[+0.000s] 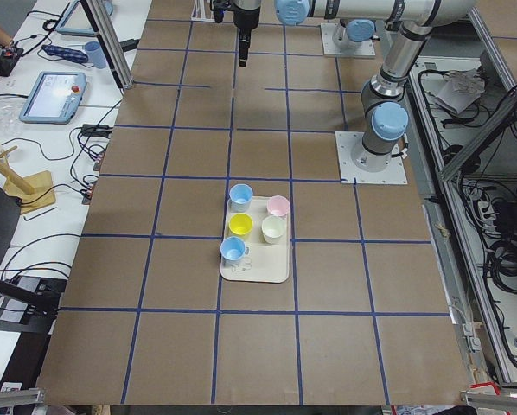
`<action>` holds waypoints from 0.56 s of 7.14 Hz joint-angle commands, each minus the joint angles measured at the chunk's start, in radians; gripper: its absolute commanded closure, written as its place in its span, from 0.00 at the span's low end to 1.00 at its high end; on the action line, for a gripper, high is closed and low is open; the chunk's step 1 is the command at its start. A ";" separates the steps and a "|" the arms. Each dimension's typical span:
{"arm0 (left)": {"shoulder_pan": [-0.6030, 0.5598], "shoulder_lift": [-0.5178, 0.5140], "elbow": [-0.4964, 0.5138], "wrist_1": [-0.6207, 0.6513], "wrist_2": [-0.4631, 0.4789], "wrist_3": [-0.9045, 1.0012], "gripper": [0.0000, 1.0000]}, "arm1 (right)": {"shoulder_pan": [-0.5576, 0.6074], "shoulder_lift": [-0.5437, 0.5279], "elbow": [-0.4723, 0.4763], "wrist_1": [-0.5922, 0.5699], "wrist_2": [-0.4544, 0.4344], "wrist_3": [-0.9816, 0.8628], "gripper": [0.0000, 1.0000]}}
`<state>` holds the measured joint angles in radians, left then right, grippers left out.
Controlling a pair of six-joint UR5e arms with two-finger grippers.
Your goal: Transfer IKEA cup to right arm and place on rack
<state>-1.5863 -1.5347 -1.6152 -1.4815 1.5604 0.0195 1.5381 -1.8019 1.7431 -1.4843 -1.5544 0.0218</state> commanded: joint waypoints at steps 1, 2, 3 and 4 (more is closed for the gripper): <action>0.000 0.001 0.000 0.000 0.000 -0.001 0.00 | 0.001 0.035 -0.046 0.006 0.010 0.016 0.00; 0.000 0.001 0.000 0.000 0.000 -0.001 0.00 | 0.001 0.036 -0.048 0.009 0.010 0.039 0.00; 0.000 0.001 0.000 0.001 0.000 -0.001 0.00 | 0.001 0.036 -0.048 0.009 0.010 0.040 0.00; 0.000 0.001 0.000 0.000 0.000 -0.001 0.00 | -0.001 0.036 -0.048 0.007 0.011 0.038 0.00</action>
